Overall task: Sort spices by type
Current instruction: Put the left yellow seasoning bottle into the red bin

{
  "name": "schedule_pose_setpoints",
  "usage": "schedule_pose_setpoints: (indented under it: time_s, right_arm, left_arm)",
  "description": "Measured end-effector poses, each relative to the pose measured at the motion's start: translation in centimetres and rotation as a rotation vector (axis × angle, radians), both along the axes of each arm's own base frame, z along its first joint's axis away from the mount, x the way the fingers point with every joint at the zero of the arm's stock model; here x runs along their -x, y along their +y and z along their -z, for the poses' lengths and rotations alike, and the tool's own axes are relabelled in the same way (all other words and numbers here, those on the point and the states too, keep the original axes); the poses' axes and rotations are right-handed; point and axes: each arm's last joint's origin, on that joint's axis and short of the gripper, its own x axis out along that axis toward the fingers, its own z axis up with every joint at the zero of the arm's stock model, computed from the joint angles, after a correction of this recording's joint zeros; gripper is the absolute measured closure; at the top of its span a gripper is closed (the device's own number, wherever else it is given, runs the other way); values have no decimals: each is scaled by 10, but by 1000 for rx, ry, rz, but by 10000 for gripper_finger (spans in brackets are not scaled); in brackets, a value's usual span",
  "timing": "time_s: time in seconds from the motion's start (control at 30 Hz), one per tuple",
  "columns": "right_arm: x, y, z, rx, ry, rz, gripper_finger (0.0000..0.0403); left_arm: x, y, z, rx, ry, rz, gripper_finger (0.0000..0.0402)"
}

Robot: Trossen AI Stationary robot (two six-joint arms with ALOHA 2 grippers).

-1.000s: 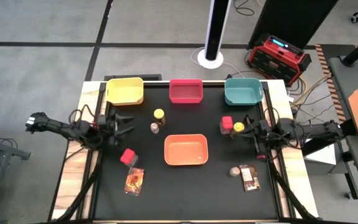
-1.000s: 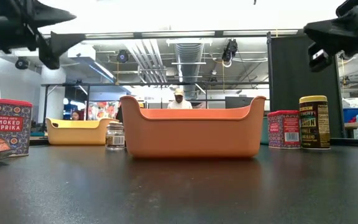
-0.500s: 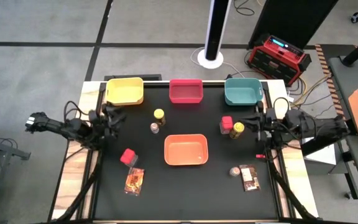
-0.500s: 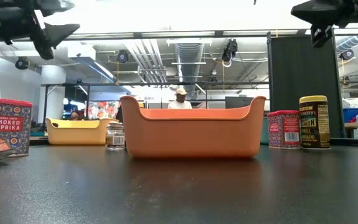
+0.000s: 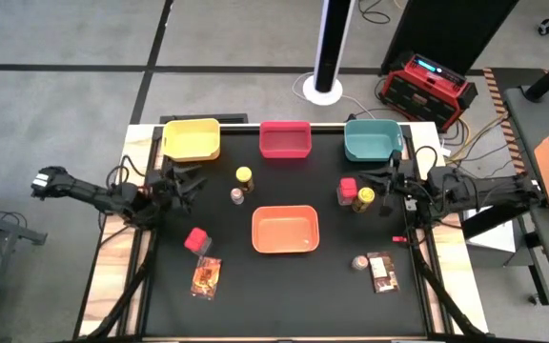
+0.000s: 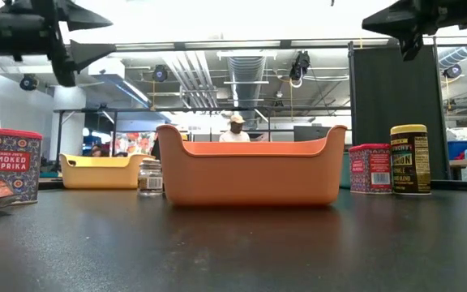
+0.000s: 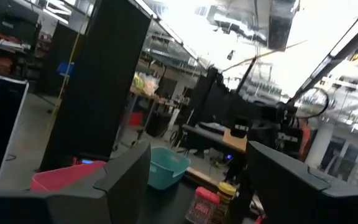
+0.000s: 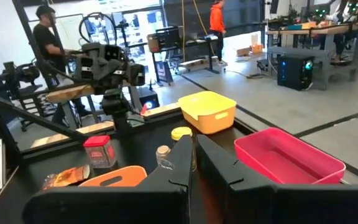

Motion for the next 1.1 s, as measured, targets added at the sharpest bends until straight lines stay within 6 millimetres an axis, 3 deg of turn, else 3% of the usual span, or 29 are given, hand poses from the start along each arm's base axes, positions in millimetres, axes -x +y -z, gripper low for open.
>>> schedule_pose_setpoints:
  time_s: [0.2, 0.47, 0.8, 1.1]
  right_arm:
    - [-9, 1, -12, -12, 6, 0, 390]
    - [-30, 3, -24, 7, 65, -1, 390]
    - [-46, 4, -27, 13, 119, -2, 390]
    - [-30, 3, -35, -48, 207, 11, 390]
  left_arm:
    - [-25, -1, -22, 21, 244, -77, 153]
    - [-60, 9, -35, 87, 618, -104, 153]
    - [-101, 44, -44, 161, 823, -172, 153]
    - [-132, 64, -33, 213, 940, -59, 153]
